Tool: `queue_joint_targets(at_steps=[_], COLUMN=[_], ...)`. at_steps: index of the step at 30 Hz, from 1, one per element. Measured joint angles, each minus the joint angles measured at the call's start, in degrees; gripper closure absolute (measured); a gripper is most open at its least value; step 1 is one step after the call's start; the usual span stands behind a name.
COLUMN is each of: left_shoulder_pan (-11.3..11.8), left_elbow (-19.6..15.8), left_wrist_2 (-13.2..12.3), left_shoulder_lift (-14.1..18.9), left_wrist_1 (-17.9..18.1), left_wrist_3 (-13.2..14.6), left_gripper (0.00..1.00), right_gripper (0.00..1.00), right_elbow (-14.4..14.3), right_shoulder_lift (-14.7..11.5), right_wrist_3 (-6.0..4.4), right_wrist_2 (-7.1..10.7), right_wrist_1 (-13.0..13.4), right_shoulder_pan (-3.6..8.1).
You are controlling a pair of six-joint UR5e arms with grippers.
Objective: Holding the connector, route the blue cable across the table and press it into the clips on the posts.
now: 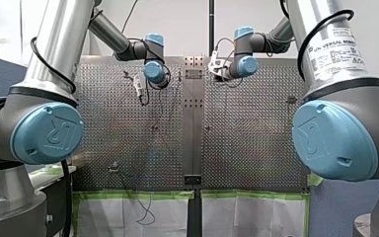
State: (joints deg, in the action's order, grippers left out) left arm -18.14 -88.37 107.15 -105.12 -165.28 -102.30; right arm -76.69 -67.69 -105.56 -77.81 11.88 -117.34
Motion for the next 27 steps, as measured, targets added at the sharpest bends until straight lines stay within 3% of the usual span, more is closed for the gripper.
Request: queue_joint_targets(at_steps=[9,16,27], left_shoulder_pan=[-1.8,-3.3,-5.9], left_elbow=[-2.5,-3.8,-4.4], left_wrist_2=[-1.5,-2.9,-2.9], left_shoulder_lift=[3.1,5.0,7.8], left_wrist_1=[-4.3,-4.7,-5.4], left_wrist_3=[0.5,0.0,0.4], left_gripper=[0.0,0.0,0.0], right_gripper=[1.0,1.0,1.0], right_elbow=[0.0,0.0,0.0], right_shoulder_lift=[0.1,0.1,0.1], right_wrist_3=[0.07,0.07,0.07], right_wrist_2=[0.01,0.01,0.01], right_wrist_1=[0.0,-0.1,-0.1], right_shoulder_pan=[0.51,0.58,0.74])
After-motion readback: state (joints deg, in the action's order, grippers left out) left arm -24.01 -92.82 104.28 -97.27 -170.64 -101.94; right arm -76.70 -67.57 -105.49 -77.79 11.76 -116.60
